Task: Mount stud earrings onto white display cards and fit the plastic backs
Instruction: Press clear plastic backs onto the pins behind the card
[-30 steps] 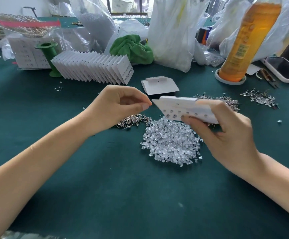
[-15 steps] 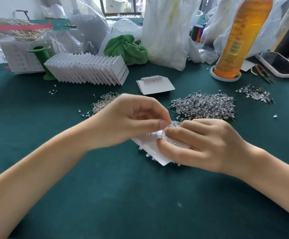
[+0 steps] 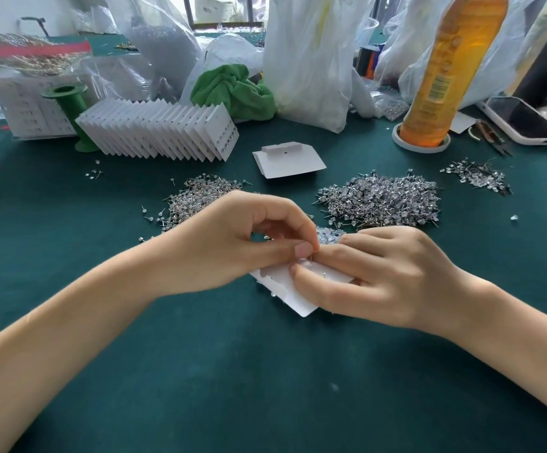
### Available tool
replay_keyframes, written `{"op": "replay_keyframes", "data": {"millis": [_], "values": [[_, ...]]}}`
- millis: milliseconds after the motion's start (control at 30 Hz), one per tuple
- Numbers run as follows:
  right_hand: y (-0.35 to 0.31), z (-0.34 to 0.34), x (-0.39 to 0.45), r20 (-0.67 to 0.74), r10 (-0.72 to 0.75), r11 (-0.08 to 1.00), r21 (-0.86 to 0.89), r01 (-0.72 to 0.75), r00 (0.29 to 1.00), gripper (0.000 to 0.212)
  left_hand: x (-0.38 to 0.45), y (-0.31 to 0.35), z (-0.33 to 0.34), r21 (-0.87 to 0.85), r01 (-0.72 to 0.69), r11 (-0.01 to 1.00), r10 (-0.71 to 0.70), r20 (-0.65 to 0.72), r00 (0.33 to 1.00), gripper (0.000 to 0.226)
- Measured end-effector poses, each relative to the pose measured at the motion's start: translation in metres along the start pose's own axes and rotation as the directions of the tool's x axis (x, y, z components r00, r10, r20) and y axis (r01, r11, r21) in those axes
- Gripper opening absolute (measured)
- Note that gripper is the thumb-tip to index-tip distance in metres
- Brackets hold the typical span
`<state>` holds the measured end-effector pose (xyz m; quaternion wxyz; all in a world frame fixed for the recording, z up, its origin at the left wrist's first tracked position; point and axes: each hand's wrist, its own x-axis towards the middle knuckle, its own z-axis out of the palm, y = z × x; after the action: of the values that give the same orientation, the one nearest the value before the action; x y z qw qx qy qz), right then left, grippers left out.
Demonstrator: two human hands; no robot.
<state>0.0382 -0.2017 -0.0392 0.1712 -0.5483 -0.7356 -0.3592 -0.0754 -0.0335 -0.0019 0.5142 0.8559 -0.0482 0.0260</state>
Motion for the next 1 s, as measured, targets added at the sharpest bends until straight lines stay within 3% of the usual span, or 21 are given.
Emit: {"op": "replay_keyframes", "data": {"millis": [400, 567, 1000], "values": [[0.0001, 0.0007, -0.0017, -0.025, 0.024, 0.999, 0.028, -0.024, 0.999, 0.033, -0.0008, 0.0007, 0.0012, 0.038, -0.053, 0.998, 0.053, -0.013, 0.998, 0.008], [-0.0008, -0.0017, 0.0001, -0.006, 0.032, 0.999, 0.019, -0.032, 0.999, 0.023, -0.0008, 0.0011, 0.0014, 0.085, -0.078, 0.993, 0.078, 0.001, 0.997, 0.009], [0.0001, -0.0021, 0.0021, -0.003, 0.007, 1.0, -0.022, -0.008, 1.0, 0.026, -0.0009, 0.0019, 0.0004, 0.165, -0.094, 0.982, 0.094, 0.005, 0.996, 0.009]]}}
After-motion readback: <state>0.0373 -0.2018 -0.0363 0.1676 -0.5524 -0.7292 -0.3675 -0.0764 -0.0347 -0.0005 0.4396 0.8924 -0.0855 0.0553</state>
